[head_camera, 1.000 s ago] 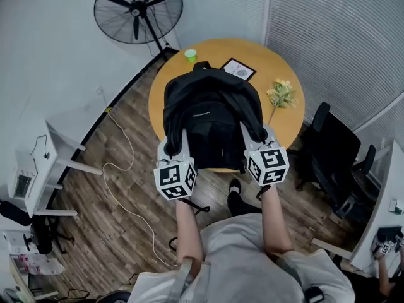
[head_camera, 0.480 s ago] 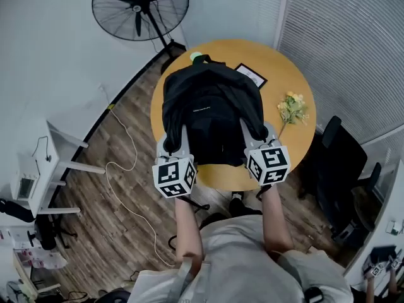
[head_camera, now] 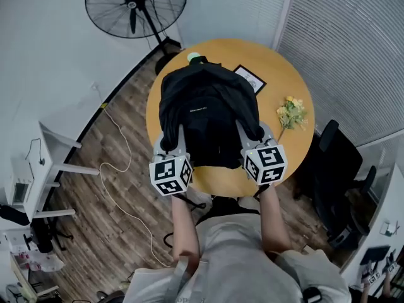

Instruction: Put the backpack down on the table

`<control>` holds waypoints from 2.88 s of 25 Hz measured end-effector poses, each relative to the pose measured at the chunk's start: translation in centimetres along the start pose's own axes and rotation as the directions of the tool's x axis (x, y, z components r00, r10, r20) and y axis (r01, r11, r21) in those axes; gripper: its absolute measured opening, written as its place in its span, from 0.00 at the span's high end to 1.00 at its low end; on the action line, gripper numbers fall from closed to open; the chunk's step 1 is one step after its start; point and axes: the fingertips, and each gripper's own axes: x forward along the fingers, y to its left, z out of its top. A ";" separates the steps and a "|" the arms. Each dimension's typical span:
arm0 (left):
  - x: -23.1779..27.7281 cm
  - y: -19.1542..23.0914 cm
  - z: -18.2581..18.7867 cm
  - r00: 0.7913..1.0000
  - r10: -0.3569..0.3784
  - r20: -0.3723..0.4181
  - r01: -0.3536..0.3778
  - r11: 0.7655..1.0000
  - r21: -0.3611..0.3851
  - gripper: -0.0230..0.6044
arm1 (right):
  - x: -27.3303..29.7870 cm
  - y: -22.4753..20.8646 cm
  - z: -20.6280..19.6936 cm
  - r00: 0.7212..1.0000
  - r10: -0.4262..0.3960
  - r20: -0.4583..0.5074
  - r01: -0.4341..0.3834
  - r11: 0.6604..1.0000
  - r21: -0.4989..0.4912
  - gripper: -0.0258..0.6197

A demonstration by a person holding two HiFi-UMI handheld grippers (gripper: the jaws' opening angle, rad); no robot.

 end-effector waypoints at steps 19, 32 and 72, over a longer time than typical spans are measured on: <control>4.0 -0.5 -1.0 0.980 -0.161 -0.116 0.165 0.986 0.030 0.87 | 2.3 -2.6 -1.1 0.995 0.046 -0.088 -0.040 0.997 0.067 0.88; 6.0 0.2 -6.1 0.932 -0.197 -0.303 0.167 0.978 -0.123 0.87 | 4.7 -3.8 -5.3 0.961 0.075 -0.265 -0.041 0.991 0.129 0.89; 10.2 3.4 -19.2 0.859 -0.192 -0.474 0.114 0.975 -0.189 0.86 | 11.4 -6.2 -18.7 0.865 0.104 -0.490 -0.047 0.991 0.126 0.88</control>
